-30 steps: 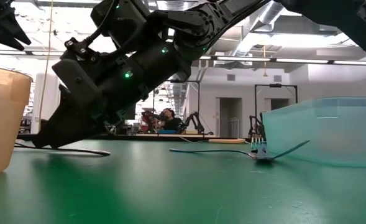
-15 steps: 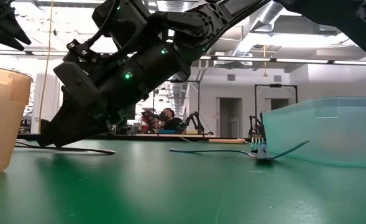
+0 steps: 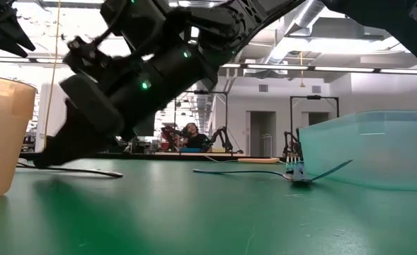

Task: Sort silverware by color (type)
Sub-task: Put the black fork into the orange bin

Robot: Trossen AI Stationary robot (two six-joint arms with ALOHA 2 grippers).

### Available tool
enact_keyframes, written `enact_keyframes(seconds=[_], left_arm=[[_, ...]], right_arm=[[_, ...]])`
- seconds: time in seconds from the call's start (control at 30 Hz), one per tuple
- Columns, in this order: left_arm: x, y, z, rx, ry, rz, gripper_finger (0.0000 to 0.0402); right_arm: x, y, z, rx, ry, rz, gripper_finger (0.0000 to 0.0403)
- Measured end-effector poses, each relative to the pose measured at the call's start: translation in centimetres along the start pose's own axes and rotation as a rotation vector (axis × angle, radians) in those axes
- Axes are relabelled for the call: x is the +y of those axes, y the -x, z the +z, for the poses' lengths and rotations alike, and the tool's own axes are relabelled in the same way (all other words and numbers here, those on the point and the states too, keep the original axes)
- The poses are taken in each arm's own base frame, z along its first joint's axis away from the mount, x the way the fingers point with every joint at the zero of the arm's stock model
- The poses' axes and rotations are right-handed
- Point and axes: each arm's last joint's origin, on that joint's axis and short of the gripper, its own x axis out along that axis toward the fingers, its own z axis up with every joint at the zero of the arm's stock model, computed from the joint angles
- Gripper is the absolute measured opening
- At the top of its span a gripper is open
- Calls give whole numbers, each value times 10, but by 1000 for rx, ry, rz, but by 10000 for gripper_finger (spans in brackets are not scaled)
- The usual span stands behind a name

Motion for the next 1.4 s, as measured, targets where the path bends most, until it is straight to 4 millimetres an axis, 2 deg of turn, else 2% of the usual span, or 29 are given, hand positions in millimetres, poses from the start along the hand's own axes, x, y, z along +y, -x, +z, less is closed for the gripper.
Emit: enact_keyframes(seconds=[0.17,0.4,0.63,1.03,1.2,1.4], left_arm=[[0,0,0,0,-4,0,158],[0,0,0,0,-4,0,158],[0,0,0,0,-15,0,158],[0,0,0,0,-15,0,158],[0,0,0,-8,-15,7,158],[0,0,0,-9,-15,8,158]], right_arm=[[-2,4,15,-23,3,-21,193],[-5,5,18,-25,-6,-61,193],[1,4,17,-21,-1,-52,193],[-15,5,13,3,-71,-79,193],[-15,5,13,2,-80,-80,193],[-14,-8,-2,36,-95,-74,193]])
